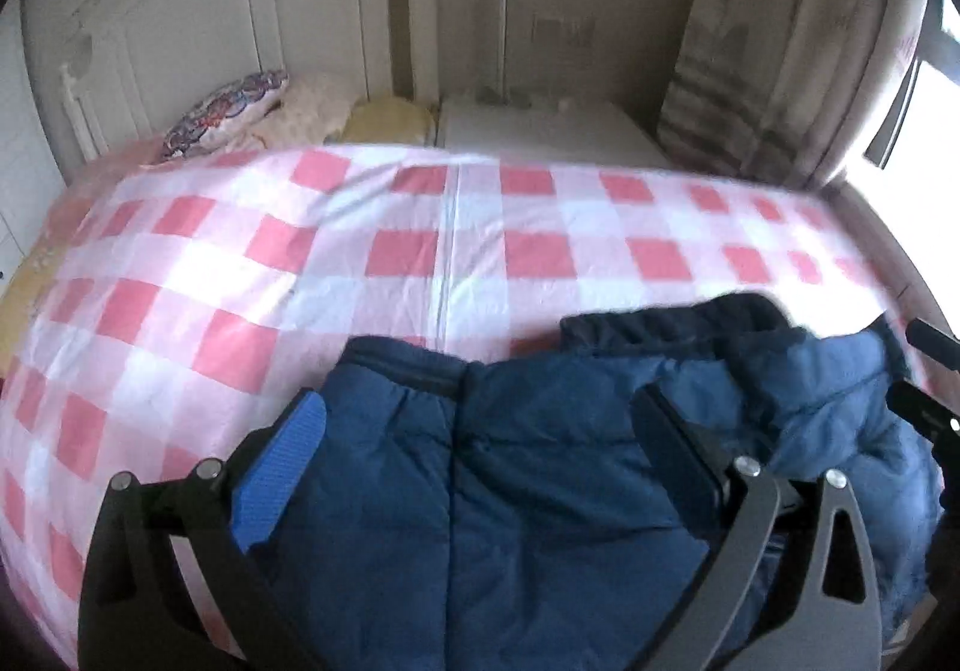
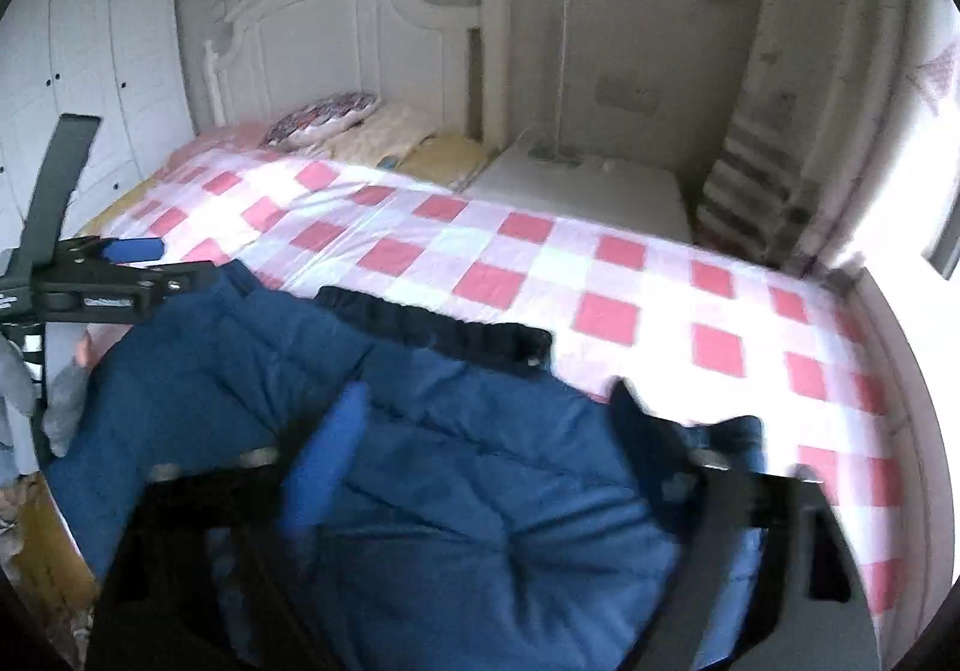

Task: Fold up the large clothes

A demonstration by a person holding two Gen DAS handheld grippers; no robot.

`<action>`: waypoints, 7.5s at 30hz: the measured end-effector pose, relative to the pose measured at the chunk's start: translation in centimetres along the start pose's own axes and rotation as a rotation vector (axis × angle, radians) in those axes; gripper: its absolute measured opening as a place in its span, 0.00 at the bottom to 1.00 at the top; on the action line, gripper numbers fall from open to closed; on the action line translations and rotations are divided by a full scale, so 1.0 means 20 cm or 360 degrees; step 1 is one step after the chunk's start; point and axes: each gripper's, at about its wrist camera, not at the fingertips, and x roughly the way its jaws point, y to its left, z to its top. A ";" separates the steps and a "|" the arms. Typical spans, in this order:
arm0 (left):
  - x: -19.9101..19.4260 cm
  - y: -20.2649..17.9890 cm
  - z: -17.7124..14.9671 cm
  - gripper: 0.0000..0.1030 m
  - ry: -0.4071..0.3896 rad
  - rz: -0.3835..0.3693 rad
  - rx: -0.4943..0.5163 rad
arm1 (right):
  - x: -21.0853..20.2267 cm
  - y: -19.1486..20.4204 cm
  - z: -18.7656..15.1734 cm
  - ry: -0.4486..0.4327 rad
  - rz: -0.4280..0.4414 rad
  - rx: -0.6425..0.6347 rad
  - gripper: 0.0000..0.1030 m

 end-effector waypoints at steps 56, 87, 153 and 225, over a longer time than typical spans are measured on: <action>0.36 0.22 -0.11 0.98 0.0197 -0.0079 -0.0234 | 0.31 -0.59 -0.26 0.0180 0.0042 0.0509 0.92; -0.16 -0.21 -0.33 0.98 -0.0022 -0.0176 0.0030 | -0.19 0.06 -0.33 0.0081 0.0020 0.0026 0.96; -0.27 -0.45 -0.89 0.98 -0.0083 -0.0175 0.0473 | -0.27 0.27 -0.89 -0.0012 -0.0080 -0.0165 0.96; 0.20 -0.63 -0.09 0.92 0.0101 0.0177 0.0279 | -0.69 -0.13 -1.01 -0.0566 0.0175 0.0763 0.38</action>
